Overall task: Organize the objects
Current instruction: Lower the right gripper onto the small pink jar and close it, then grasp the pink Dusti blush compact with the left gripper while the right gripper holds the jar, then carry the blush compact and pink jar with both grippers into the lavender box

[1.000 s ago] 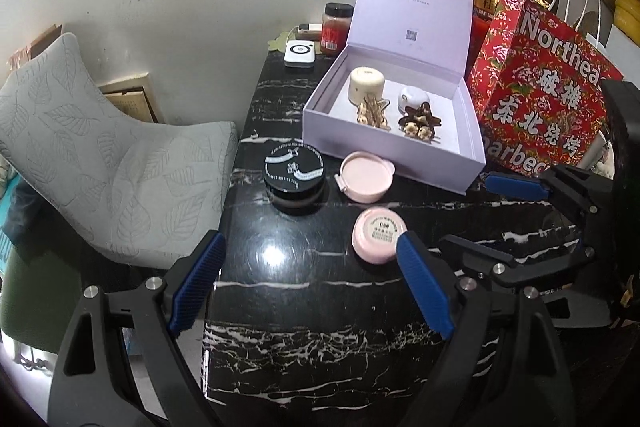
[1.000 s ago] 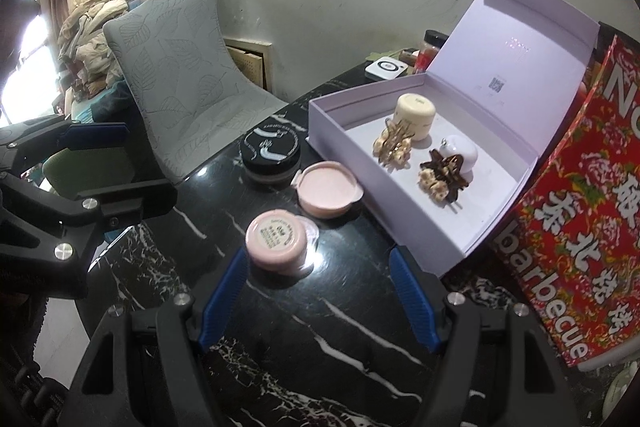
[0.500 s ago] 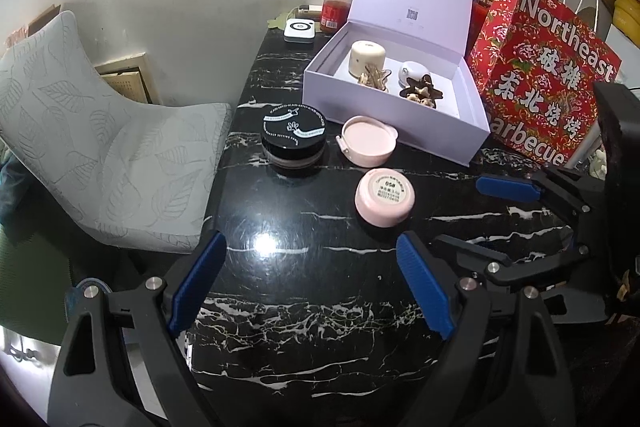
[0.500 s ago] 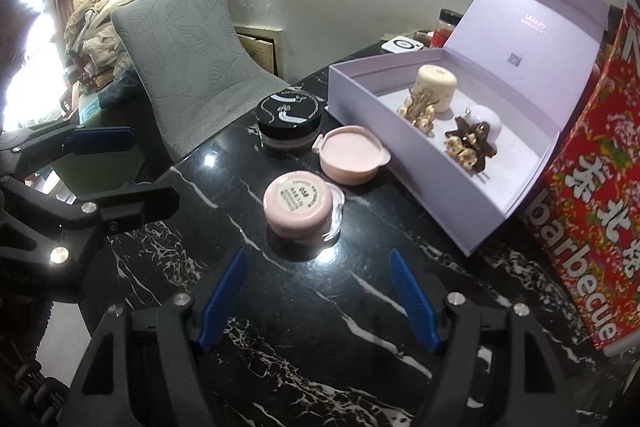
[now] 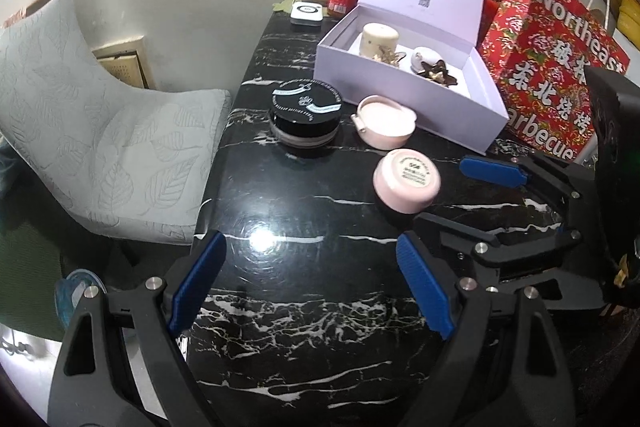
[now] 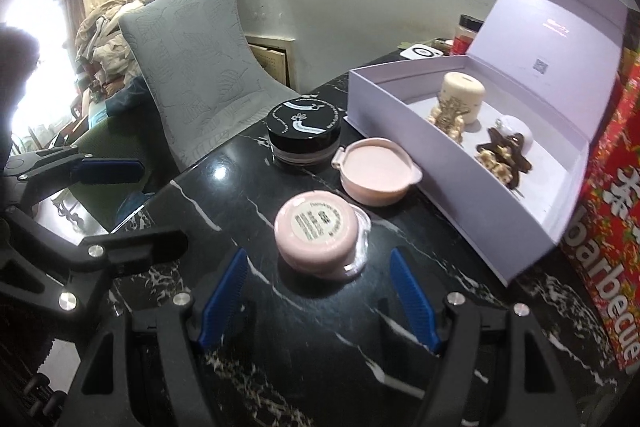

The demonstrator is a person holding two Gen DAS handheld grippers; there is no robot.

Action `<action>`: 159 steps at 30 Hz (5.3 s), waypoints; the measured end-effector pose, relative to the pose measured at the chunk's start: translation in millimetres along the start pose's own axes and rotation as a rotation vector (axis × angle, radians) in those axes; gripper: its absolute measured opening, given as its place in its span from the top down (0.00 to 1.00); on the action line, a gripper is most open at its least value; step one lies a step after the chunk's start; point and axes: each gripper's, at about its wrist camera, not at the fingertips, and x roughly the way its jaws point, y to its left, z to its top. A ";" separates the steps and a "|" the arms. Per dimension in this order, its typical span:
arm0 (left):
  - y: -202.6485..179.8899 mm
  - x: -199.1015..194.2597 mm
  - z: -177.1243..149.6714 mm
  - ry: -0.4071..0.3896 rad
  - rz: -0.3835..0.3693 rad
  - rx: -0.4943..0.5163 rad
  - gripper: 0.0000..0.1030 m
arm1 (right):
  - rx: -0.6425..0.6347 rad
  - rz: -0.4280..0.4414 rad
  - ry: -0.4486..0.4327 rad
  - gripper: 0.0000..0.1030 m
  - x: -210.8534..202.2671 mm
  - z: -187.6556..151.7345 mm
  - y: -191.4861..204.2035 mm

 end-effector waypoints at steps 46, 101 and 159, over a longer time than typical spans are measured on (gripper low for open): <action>-80.3 75.5 24.2 0.033 -0.162 0.211 0.24 | 0.074 -0.093 0.066 0.49 -5.7 -41.0 -74.3; -101.5 60.6 -1.1 -0.007 -0.143 0.331 0.49 | 0.081 -0.103 0.045 0.50 -14.9 -53.5 -70.0; -101.3 -2.2 68.0 -0.057 -0.073 0.296 0.49 | 0.026 -0.138 -0.054 0.50 -69.9 7.0 -71.4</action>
